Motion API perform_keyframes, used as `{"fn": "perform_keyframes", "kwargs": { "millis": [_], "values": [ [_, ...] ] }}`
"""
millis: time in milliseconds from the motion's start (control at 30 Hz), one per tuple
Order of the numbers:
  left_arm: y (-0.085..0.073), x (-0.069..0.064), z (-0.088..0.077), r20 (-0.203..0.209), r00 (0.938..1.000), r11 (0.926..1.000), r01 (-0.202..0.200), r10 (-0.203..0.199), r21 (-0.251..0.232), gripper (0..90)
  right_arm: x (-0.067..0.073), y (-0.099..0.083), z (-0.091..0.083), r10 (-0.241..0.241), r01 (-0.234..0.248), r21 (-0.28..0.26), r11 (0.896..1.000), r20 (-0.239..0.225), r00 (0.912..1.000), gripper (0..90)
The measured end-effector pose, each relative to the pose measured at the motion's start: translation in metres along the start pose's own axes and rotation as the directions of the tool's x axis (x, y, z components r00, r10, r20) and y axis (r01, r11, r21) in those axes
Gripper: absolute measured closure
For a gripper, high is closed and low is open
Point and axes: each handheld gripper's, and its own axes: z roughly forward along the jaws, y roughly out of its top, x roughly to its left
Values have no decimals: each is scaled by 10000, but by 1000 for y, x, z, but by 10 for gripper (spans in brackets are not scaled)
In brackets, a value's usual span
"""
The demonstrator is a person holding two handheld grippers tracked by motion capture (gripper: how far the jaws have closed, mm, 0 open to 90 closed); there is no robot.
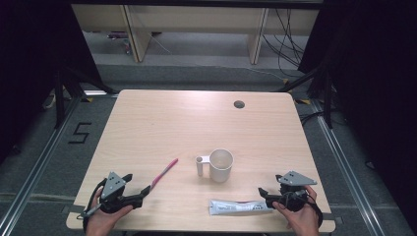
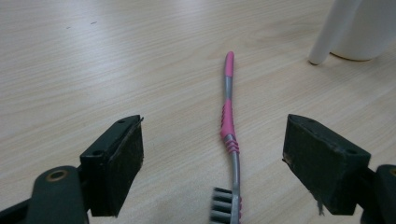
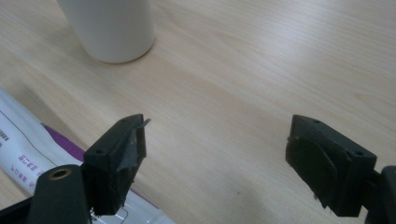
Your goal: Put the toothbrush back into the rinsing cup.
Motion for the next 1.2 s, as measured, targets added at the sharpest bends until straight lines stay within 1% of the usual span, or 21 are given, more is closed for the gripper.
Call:
{"fn": "perform_keyframes", "kwargs": {
  "millis": [33, 67, 100, 133, 233, 333, 433, 467, 533, 567, 600, 733, 767, 800, 833, 867, 900, 1000, 1033, 1067, 1200],
  "values": [
    [0, -1, 1, 0, 10000, 9999, 82, -83, -81, 199, 1, 0, -1, 188, -188, 35, 9998, 94, 9998, 209],
    [0, 0, 0, -16, 10000, 10000, -8, 8, -9, 199, 2, 0, 0, 273, -273, 25, 9996, 29, 9996, 209],
    [0, 0, 0, -15, 10000, 10000, 10, -11, -28, 199, 1, 0, 0, 139, -139, -35, 9999, 81, 9999, 210],
    [0, 0, 0, -18, 10000, 10000, -23, 23, -2, 199, -2, 0, 1, -192, 193, -141, 9997, 83, 9998, 211],
    [0, 0, 0, 37, 10000, 10000, -56, 56, -20, 208, -2, 0, 0, -203, 206, -95, 9997, 282, 9994, 214],
    [0, -1, 0, 93, 9999, 10000, -52, 52, -48, 229, 0, 0, 0, 71, -72, 74, 9999, 189, 9998, 217],
    [0, -2, 0, 288, 9995, 9999, -135, 136, -29, 268, -1, 0, 1, -101, 102, -35, 9999, 254, 9996, 219],
    [1, -3, -1, 320, 9994, 9999, -131, 132, -40, 295, 0, 0, 1, 79, -80, 62, 9999, 92, 9999, 220],
    [1, -4, -1, 299, 9993, 9997, -229, 230, -19, 309, 0, 0, 1, 26, -28, 59, 10000, 190, 9998, 220],
    [1, -5, -2, 527, 9977, 9991, -413, 415, -48, 389, -2, 0, 1, -276, 276, 11, 9996, 262, 9993, 222],
    [1, -6, -2, 689, 9967, 9990, -436, 440, -65, 412, -2, 0, 1, -293, 293, 23, 9996, 251, 9993, 222],
    [0, -9, -5, 1096, 9913, 9974, -724, 724, -43, 618, -2, 0, 1, -271, 271, 1, 9996, 249, 9993, 225],
    [0, -9, -5, 1096, 9913, 9974, -724, 724, -43, 669, -2, 0, 1, -271, 271, 1, 9996, 249, 9993, 225],
    [0, -10, -5, 1179, 9888, 9956, -932, 913, 100, 722, -2, 0, 2, -257, 257, 47, 9997, 106, 9996, 228],
    [-1, -10, -4, 1299, 9871, 9954, -954, 934, 91, 762, -2, 0, 3, -287, 286, 78, 9996, 44, 9996, 228],
    [-1, -11, -4, 1364, 9860, 9950, -988, 961, 135, 810, -2, 0, 2, -356, 355, 59, 9994, 156, 9992, 228],
    [-1, -10, -4, 1420, 9845, 9939, -1078, 1033, 245, 846, 1, -1, 2, 44, -45, 167, 9999, 79, 10000, 231],
    [-3, -9, -3, 1455, 9843, 9925, -1086, 996, 557, 894, 1, -1, 2, 42, -43, 128, 9999, 66, 10000, 232],
    [-3, -9, -2, 1509, 9829, 9911, -1163, 1055, 650, 895, -2, 0, 3, -440, 440, -33, 9990, 194, 9988, 232],
    [-4, -9, -1, 1557, 9836, 9929, -1018, 911, 621, 896, -2, 0, 3, -467, 467, -22, 9989, 227, 9987, 234],
    [-6, -9, 0, 1621, 9819, 9893, -1141, 984, 910, 896, 0, -1, 3, -154, 154, 160, 9998, 42, 9999, 236]
  ]
}}
